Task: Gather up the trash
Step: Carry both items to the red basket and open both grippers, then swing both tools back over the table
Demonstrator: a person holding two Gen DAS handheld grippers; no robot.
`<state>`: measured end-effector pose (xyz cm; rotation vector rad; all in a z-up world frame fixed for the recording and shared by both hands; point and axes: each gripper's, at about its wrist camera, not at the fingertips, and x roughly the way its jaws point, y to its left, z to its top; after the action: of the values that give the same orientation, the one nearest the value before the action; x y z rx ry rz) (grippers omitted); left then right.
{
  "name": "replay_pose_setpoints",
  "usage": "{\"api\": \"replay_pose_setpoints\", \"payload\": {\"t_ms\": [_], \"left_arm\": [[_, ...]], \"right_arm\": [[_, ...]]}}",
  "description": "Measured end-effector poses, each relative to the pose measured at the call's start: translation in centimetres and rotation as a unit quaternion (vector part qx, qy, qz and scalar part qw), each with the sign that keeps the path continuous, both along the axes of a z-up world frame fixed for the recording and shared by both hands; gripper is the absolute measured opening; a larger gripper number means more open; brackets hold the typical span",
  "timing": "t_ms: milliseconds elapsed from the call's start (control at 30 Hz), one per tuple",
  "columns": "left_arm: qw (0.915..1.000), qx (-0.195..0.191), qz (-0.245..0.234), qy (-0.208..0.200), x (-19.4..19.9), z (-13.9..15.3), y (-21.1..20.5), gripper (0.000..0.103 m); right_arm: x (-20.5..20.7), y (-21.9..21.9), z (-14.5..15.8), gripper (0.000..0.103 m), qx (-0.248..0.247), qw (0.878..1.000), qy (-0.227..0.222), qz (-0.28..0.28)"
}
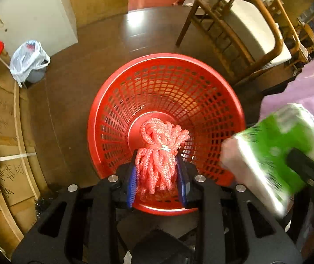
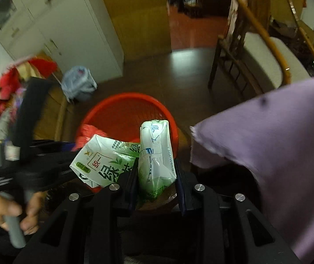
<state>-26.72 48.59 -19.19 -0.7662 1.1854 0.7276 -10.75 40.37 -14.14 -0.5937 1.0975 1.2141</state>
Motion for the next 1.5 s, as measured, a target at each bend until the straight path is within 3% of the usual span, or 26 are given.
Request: {"api": "replay_pose_setpoints", "payload": {"t_ms": [200,300,367,400,667,767,900,1100,1167,1333,1500], "left_arm": [[0.9997,-0.009,0.018,0.014,-0.4,-1.4,1.6,0.031],[0.9997,-0.014,0.018,0.006,-0.4,-1.3,2.0,0.039],[0.9998,-0.012,0.016,0.006,-0.2,-1.4,1.9,0.053],[0.9998,-0.008,0.015,0.007,-0.1,-1.5,1.9,0.054],[0.9998,0.006,0.004,0.016,0.5,-0.7,0.9,0.065],[0.9999,0.013,0.005,0.008,0.5,0.5,0.5,0.068],[0.9992,0.038,-0.004,-0.006,1.0,3.2,-0.7,0.072],[0.9933,0.088,-0.042,-0.062,3.2,9.5,-4.8,0.077],[0.9894,0.103,-0.063,-0.081,4.2,11.4,-6.4,0.08],[0.9759,0.131,-0.129,-0.116,7.4,14.9,-11.8,0.087],[0.9575,0.149,-0.204,-0.14,11.3,16.9,-17.8,0.088]], "right_arm": [[-0.7,3.5,-3.9,0.03,-0.033,0.999,0.019,0.023],[-0.7,3.8,-4.2,0.032,-0.036,0.999,0.014,0.036],[-0.9,3.5,-4.2,0.04,-0.032,0.998,0.017,0.042],[-0.8,3.5,-4.2,0.041,-0.03,0.998,0.015,0.045],[-1.0,1.2,-1.2,0.043,-0.001,0.999,0.012,0.041],[-0.8,-0.6,1.2,0.052,0.019,0.999,0.005,0.033],[-0.2,-4.1,5.5,0.061,0.055,0.998,-0.015,0.015],[2.6,-11.9,11.7,0.076,0.109,0.991,-0.045,-0.059],[4.2,-15.4,13.5,0.085,0.127,0.985,-0.062,-0.1],[8.5,-24.6,15.9,0.095,0.141,0.963,-0.102,-0.207],[12.2,-33.3,15.8,0.095,0.135,0.935,-0.117,-0.306]]}}
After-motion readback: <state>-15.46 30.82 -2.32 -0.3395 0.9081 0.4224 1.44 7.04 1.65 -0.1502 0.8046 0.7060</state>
